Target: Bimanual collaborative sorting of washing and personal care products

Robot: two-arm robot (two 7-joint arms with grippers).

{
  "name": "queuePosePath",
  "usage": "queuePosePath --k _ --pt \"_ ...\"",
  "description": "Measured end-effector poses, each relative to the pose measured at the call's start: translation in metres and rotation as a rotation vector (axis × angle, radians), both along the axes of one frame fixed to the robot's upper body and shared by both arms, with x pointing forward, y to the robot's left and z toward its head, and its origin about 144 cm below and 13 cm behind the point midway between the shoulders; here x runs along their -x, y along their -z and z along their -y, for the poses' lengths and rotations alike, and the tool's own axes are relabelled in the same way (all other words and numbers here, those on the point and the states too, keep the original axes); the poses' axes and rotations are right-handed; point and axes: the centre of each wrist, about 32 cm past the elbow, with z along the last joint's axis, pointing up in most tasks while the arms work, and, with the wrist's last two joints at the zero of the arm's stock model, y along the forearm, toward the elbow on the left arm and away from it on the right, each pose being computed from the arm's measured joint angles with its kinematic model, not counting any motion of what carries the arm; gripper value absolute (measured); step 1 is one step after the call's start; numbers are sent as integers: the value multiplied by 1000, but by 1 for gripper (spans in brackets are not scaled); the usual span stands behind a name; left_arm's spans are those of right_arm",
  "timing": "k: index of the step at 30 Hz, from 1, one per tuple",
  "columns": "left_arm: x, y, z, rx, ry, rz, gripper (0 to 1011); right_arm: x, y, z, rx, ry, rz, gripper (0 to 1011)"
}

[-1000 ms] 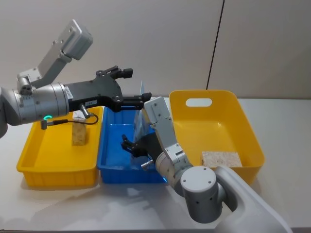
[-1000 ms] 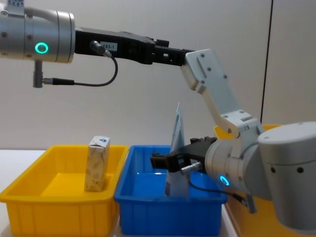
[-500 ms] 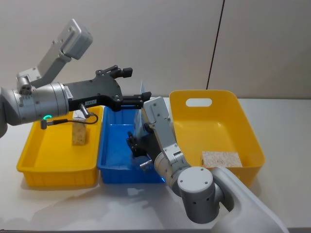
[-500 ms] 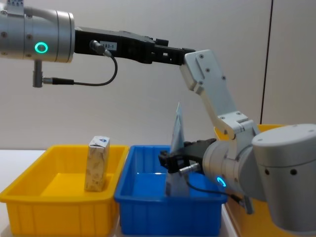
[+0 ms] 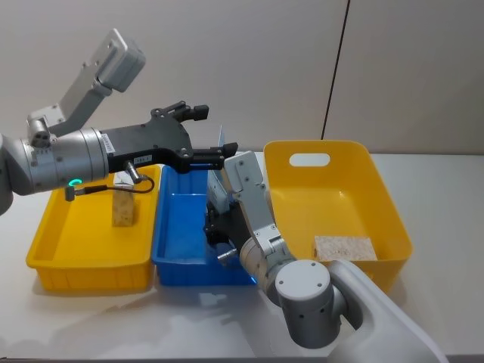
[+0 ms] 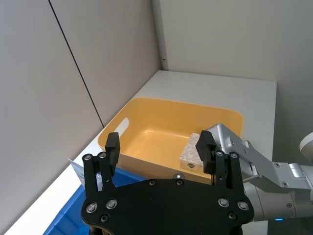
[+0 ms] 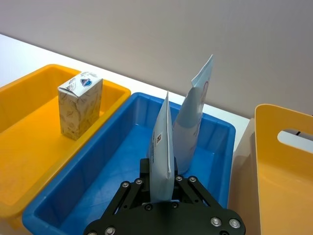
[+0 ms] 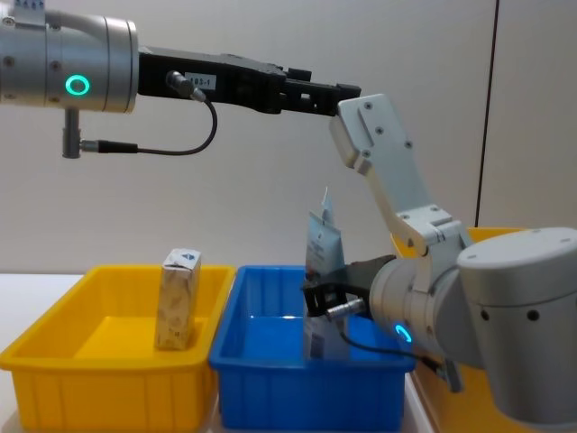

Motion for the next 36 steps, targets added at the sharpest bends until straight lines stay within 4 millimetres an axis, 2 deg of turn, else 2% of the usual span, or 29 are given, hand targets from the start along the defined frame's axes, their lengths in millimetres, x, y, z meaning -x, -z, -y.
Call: queuePosePath --k 19,36 --pt "0 0 1 1 4 0 998 0 1 1 -4 4 16 177" --pt "2 0 5 4 24 -3 999 2 1 25 -1 17 115 164"
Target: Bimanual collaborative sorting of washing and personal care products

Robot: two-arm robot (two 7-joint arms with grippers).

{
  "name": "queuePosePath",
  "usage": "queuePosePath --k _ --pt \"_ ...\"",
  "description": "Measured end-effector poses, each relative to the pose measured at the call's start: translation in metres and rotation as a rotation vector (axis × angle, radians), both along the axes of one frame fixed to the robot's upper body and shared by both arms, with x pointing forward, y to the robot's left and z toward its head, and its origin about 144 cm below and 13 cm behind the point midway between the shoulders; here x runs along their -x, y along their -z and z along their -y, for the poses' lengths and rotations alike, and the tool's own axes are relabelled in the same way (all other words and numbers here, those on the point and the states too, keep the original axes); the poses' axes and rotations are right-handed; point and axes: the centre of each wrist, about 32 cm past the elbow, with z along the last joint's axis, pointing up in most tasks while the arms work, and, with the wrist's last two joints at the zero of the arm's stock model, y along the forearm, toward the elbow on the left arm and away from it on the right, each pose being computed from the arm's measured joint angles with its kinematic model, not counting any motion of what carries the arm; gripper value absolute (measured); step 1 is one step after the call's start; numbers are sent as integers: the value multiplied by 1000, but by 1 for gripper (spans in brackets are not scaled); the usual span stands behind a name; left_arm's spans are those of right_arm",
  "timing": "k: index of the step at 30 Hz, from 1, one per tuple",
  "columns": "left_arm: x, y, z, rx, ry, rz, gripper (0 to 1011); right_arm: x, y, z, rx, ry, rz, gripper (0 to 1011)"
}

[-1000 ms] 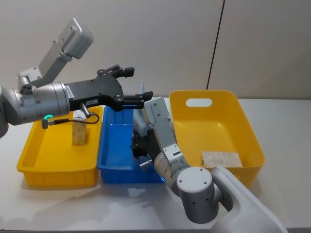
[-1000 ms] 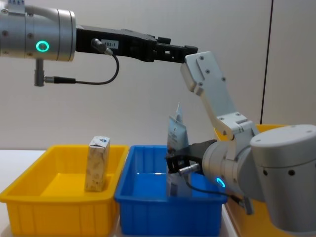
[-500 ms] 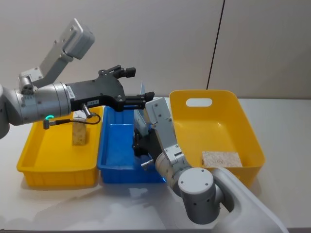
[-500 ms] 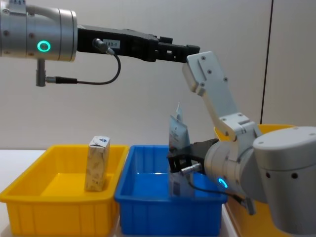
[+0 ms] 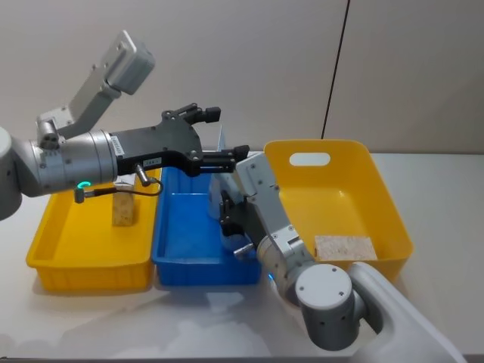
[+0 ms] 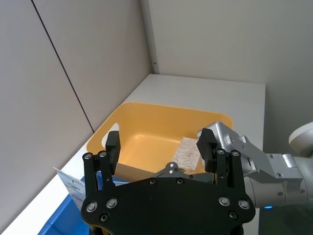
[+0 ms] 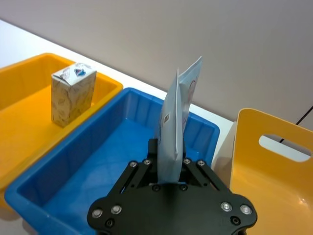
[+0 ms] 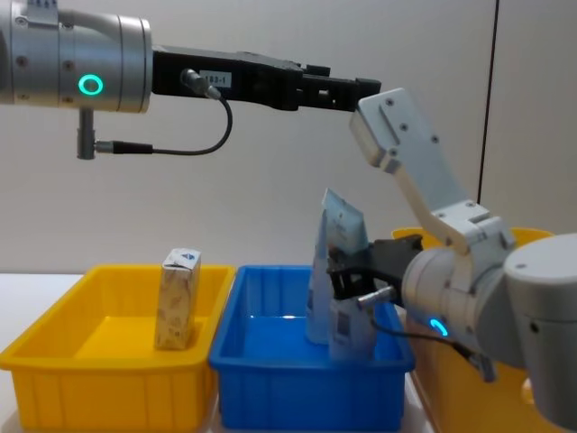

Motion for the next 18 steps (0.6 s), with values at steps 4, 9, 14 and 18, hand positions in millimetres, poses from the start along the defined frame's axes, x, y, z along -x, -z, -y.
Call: queuePosePath --k 4,9,14,18 --pt "0 1 1 1 3 -1 999 1 -1 7 -1 -6 19 163" --pt "0 3 0 -9 0 -7 999 4 -4 18 -6 -10 49 163" --pt "0 2 -1 -11 -3 -7 999 8 -5 25 -5 -18 63 163" --pt "-1 2 -2 -10 -8 -5 1000 11 -7 32 -8 -23 76 163"
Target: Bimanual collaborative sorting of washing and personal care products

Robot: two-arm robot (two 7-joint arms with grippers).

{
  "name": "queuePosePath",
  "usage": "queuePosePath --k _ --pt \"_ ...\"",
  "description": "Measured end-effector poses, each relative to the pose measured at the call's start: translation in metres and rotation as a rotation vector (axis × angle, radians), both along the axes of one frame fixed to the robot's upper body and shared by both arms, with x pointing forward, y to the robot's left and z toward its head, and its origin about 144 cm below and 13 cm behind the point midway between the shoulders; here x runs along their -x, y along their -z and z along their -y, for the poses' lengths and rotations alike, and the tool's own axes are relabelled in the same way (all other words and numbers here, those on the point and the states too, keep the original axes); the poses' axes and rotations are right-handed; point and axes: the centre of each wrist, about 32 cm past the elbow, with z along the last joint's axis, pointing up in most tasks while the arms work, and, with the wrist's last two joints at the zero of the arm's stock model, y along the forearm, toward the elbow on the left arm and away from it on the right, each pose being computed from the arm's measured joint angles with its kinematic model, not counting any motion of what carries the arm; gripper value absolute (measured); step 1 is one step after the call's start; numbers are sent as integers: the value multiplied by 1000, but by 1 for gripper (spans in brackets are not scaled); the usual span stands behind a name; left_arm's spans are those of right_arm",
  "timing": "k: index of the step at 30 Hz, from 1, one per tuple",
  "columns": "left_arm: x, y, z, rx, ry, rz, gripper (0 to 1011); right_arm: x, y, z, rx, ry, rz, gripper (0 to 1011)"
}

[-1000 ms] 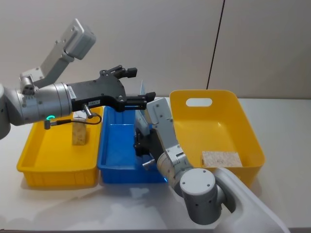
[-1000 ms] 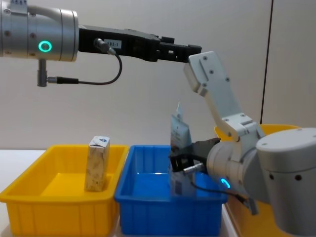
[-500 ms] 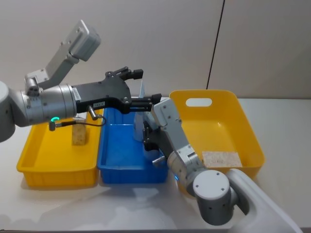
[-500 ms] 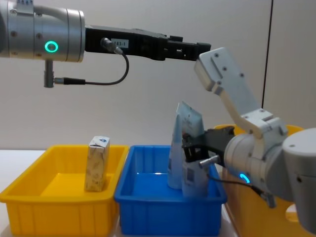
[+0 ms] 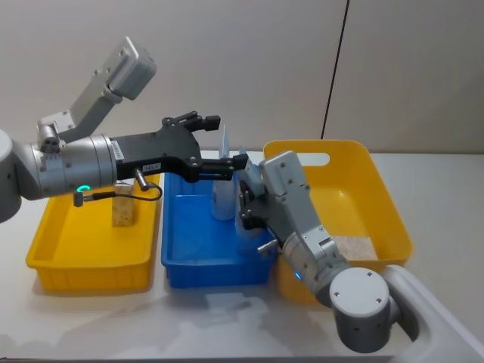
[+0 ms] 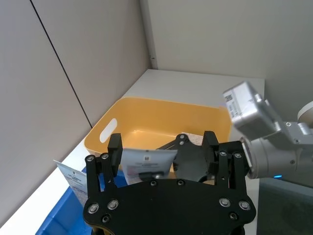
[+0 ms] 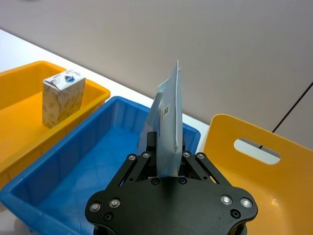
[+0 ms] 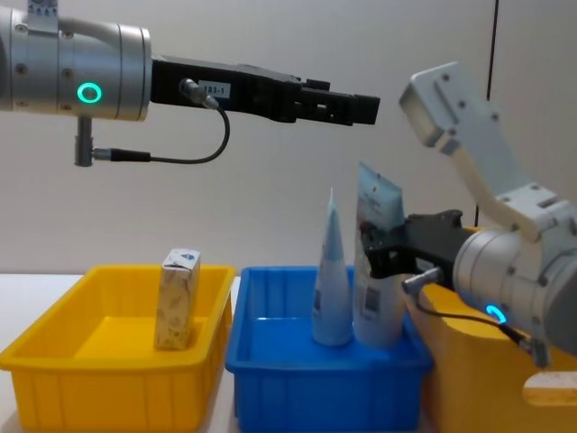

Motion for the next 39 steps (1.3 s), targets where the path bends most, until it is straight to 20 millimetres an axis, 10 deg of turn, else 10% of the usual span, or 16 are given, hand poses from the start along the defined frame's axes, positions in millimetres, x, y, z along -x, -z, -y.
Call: queuePosePath --k 39 --pt "-1 -2 -3 4 -14 6 1000 8 -58 42 -207 29 120 163"
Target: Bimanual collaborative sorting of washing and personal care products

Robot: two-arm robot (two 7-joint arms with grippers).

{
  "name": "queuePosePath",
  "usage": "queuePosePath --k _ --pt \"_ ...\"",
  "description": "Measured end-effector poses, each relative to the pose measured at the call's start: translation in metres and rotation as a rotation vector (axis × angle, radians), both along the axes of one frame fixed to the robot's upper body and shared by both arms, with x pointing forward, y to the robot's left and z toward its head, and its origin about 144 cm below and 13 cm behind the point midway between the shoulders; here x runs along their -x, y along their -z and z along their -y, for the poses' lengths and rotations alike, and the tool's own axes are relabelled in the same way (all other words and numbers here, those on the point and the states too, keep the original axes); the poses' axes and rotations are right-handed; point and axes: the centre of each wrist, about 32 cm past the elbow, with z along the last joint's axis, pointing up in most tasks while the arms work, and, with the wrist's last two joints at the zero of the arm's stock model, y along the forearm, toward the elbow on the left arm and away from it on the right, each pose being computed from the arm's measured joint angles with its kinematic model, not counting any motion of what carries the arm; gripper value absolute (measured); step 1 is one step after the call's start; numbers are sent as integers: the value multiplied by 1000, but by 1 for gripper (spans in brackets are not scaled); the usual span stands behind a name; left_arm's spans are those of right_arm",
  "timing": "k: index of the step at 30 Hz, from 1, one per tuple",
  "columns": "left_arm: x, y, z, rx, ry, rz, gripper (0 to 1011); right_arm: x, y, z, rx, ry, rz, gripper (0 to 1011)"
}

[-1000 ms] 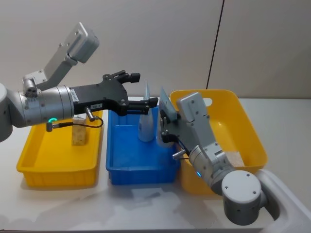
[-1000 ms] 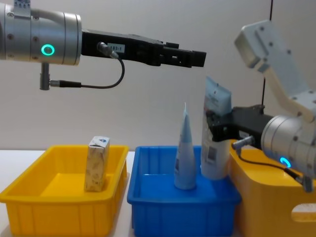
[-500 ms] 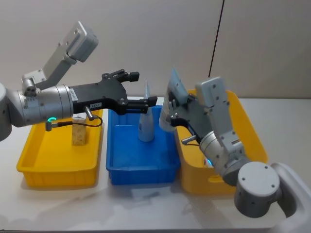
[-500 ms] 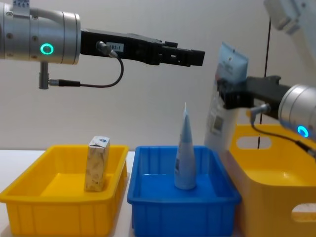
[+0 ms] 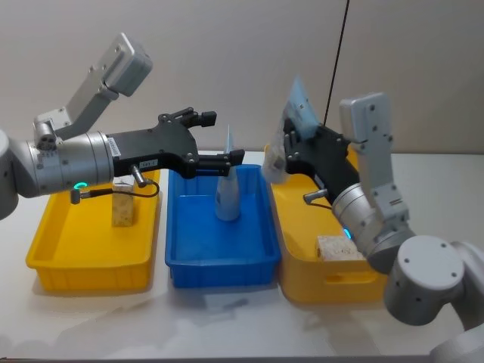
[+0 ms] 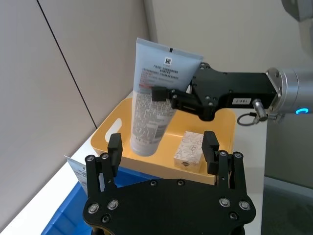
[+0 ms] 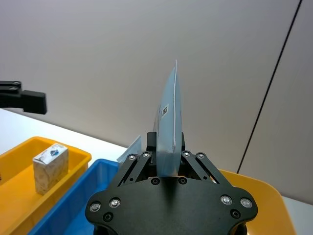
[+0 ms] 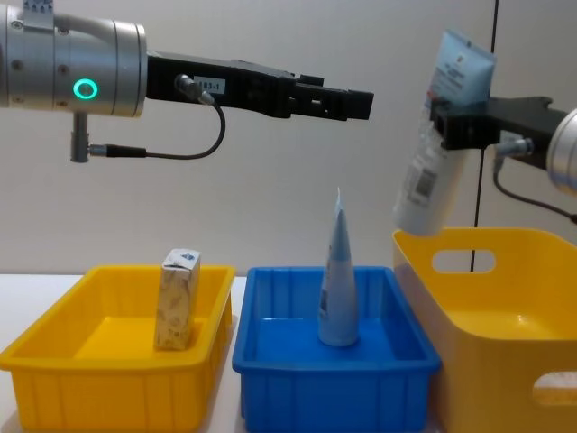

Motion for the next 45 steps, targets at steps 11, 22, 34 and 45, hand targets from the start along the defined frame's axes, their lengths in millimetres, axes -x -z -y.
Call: queuePosePath --k 11,22,34,45 --pt "0 0 0 0 0 0 999 -6 -14 22 19 -1 -72 163" --pt "0 0 0 0 0 0 1000 -23 -23 50 97 -58 -139 163" --pt "0 0 0 0 0 0 1000 -37 -21 72 160 -90 -185 163" --pt "0 0 0 0 0 0 1000 -40 -12 81 183 -88 -208 163"
